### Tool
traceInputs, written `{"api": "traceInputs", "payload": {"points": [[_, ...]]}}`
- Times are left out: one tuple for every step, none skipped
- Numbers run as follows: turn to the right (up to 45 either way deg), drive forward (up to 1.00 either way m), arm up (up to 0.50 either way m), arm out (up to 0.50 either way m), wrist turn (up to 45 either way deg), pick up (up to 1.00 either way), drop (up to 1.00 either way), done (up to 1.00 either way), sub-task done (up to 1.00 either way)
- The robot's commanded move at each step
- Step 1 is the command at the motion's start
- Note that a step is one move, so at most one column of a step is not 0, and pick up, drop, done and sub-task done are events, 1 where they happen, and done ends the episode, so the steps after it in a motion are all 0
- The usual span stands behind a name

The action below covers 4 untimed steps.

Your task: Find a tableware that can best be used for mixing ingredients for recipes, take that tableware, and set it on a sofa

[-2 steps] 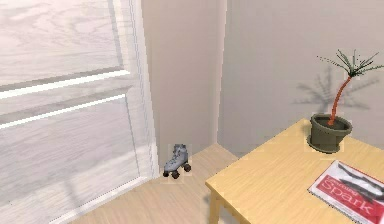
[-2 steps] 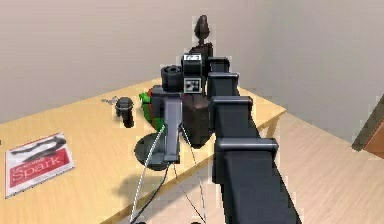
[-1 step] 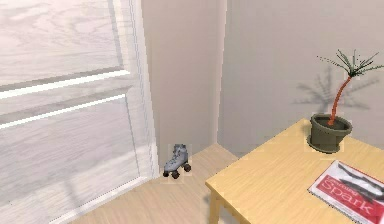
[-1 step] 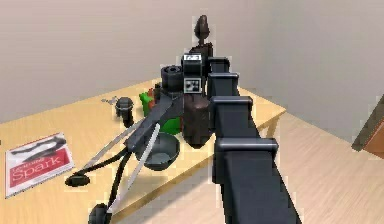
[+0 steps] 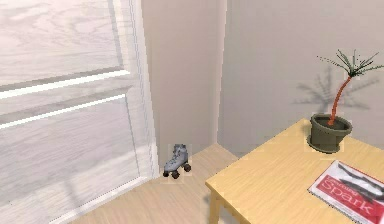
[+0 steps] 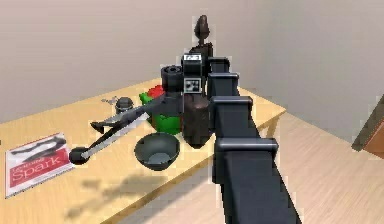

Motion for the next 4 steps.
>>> {"api": "traceInputs", "payload": {"points": [[0.0,0.0,0.0,0.0,45.0,0.0,0.0,0.0,0.0],[0.0,0.0,0.0,0.0,18.0,0.0,0.0,0.0,0.0],[0.0,0.0,-0.26,0.0,0.0,0.0,0.0,0.0,0.0],[0.0,0.0,0.0,0.0,0.0,1.0,0.0,0.0,0.0]]}}
